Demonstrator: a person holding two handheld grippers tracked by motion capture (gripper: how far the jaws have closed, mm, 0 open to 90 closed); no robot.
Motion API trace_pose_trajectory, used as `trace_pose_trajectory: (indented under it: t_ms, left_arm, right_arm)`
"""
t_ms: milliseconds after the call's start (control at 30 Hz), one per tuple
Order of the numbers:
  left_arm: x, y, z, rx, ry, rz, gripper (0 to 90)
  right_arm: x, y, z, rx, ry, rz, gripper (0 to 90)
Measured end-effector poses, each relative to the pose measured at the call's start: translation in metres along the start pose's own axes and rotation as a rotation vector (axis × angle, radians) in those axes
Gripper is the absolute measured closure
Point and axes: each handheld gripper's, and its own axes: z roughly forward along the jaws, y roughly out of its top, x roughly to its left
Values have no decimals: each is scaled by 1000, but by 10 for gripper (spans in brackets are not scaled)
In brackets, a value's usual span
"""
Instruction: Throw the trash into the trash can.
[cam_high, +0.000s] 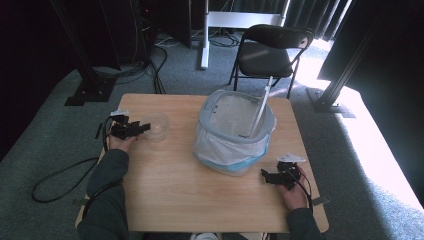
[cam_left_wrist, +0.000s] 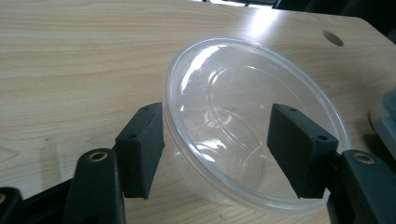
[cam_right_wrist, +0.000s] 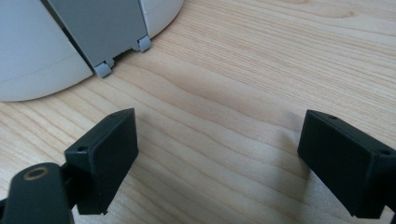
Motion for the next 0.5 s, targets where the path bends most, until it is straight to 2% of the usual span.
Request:
trace_pose_trajectory:
  t_ms: [100,267,300,333,500]
  left_arm:
    - [-5,0,1,5,-19,20,407]
    - [-16,0,3,34,-60,77,447]
    - [-16,0,3,34,-60,77,457]
    - [-22,0,4,40,-76,101,457]
    - [-34,0,6,48,-98,142,525]
  right_arm:
    - [0,0,0,0,0,0,113]
    - [0,0,0,0,0,0,113]
    - [0,0,0,0,0,0,113]
    - [0,0,0,0,0,0,113]
    - [0,0,0,0,0,0,113]
